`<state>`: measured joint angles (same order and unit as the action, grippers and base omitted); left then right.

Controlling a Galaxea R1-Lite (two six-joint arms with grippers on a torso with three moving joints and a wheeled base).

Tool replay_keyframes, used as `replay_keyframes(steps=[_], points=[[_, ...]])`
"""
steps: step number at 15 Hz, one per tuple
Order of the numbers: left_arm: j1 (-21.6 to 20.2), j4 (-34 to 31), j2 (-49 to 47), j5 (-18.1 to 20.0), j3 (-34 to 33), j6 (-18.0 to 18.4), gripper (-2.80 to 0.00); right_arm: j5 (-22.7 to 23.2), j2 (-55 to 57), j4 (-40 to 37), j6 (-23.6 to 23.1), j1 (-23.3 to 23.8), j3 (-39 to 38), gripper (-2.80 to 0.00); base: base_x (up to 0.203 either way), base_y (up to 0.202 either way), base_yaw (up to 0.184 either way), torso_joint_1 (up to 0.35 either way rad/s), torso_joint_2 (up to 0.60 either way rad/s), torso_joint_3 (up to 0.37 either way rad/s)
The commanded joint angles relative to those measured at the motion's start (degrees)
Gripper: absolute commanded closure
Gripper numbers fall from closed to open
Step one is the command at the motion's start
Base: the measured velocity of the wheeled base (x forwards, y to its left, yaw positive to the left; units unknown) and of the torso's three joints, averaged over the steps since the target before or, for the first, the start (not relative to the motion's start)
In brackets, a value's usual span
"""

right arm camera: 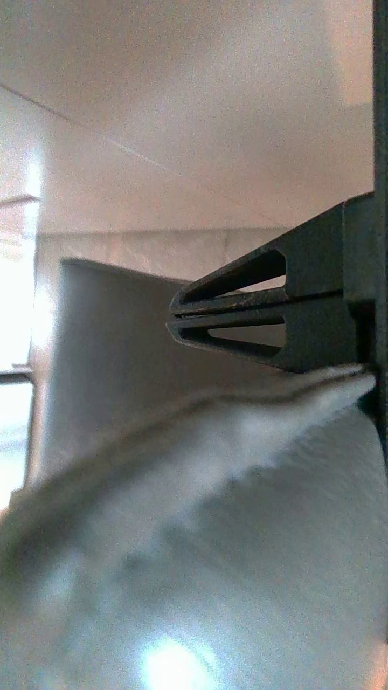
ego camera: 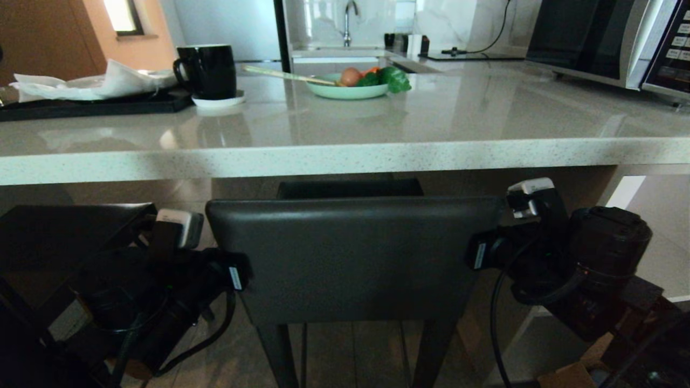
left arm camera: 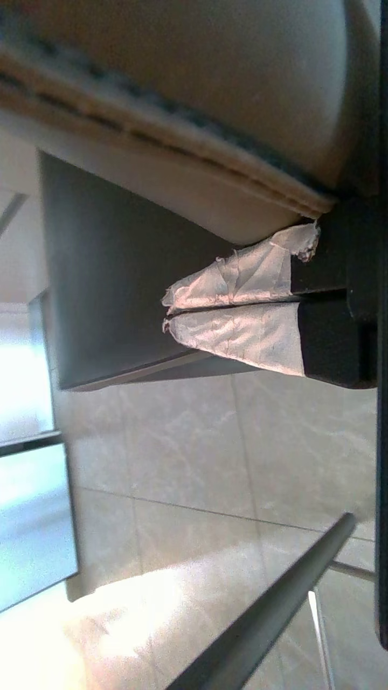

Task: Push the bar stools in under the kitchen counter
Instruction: Push the gray chair back under the dining table

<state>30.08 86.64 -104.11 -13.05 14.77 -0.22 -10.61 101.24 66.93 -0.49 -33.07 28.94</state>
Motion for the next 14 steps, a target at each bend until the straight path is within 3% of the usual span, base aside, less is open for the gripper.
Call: replay_keyframes(steps=[1,6,14], points=[[-0.9,1.0,5.5,-1.5,-1.6,0.1,0.0,-0.5,-6.1,1.5,0.1,1.5,-1.3,0.0,0.0,0.0,0.0,0.0,0.0,0.0],[-1.0,1.0,3.5,-2.3,-2.1,0.4,0.0,-0.2,-5.4,1.2,0.0,2.0,-1.8,0.0,0.0,0.0,0.0,0.001,0.01,-0.001],[-3.4,1.0,-7.8,-1.9,9.7,2.2,0.0,-0.2,4.4,1.2,-0.4,2.3,7.4,0.0,0.0,0.0,0.0,0.0,0.0,0.0]])
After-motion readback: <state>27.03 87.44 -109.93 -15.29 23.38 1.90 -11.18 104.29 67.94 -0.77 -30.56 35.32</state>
